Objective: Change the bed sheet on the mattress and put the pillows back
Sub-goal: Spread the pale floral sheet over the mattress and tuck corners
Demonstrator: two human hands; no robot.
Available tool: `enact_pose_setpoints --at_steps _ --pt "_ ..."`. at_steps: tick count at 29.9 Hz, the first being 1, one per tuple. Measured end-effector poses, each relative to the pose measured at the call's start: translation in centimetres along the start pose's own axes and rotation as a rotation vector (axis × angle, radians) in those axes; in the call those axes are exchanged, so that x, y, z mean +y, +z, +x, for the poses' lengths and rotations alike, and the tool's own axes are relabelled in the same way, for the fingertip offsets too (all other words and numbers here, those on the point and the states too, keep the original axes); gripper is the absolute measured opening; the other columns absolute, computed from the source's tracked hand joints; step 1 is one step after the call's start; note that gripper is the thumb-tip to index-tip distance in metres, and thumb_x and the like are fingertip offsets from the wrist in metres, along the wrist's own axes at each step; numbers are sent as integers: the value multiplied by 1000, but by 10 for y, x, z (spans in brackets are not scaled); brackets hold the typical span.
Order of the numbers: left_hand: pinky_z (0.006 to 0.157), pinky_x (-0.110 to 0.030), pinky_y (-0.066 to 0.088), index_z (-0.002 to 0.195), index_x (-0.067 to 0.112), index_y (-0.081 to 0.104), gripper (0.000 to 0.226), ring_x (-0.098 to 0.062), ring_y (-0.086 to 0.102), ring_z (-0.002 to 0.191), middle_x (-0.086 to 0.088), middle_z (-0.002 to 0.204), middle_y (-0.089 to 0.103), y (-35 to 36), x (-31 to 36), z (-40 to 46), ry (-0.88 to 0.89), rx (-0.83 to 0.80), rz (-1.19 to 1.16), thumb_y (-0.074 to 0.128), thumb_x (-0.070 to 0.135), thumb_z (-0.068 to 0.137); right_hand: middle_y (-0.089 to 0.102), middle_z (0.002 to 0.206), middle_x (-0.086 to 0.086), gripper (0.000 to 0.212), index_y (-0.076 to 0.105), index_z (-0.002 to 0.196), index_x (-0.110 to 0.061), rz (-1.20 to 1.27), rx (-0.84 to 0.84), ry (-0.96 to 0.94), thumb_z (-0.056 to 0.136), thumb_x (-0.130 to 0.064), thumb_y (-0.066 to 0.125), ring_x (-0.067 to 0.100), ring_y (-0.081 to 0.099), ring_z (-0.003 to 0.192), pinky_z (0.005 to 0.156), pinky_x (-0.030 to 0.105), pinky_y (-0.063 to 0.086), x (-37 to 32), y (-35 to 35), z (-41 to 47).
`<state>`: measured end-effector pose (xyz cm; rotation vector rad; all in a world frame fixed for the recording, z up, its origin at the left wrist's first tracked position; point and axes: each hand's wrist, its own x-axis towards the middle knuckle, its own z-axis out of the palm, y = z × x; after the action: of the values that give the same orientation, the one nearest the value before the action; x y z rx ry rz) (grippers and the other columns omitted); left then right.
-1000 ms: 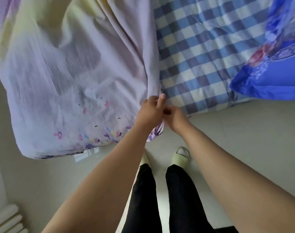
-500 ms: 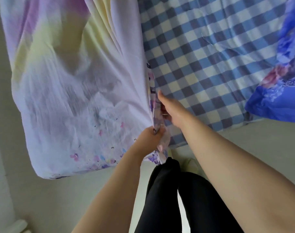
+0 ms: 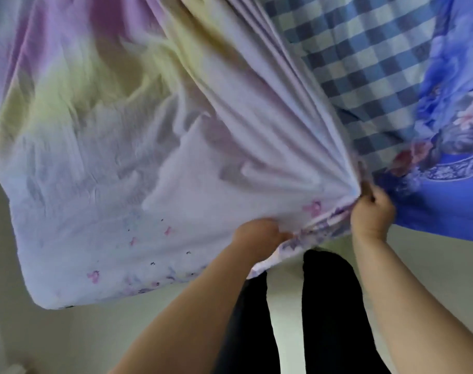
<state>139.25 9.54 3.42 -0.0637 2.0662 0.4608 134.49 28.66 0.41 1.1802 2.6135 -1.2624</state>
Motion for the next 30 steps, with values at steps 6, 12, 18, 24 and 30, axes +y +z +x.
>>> enact_pose_setpoints --at_steps 6,12,18,24,30 --pt "97 -36 43 133 22 44 62 -22 51 120 -1 132 52 13 61 41 47 182 -263 62 55 83 63 103 31 31 66 96 8 -394 -545 114 94 -18 49 38 58 92 73 32 39 26 -8 74" --pt "89 -39 44 114 8 53 48 -28 49 109 -7 119 47 43 128 83 -111 264 -359 63 44 83 63 121 11 38 58 123 -10 -451 -812 -153 96 -34 48 30 56 113 93 34 42 -16 -2 125" --pt "93 -34 41 102 6 70 23 -25 46 115 1 134 43 54 144 79 -22 432 -412 63 20 86 65 115 7 39 62 118 -14 -251 -1005 65 91 -42 55 24 61 100 92 37 49 -49 35 142" --pt "100 -41 41 97 18 74 19 -25 51 115 7 130 45 59 131 68 8 322 -638 71 18 78 63 107 18 27 59 110 -1 -218 -933 -116 97 -20 45 32 59 97 77 29 42 -65 42 122" --pt "98 -38 45 109 17 64 41 -20 58 109 1 113 60 36 125 71 -21 55 -580 72 35 73 55 103 15 33 56 105 7 420 9 -2 90 -15 37 1 49 76 78 23 42 -47 -76 159"
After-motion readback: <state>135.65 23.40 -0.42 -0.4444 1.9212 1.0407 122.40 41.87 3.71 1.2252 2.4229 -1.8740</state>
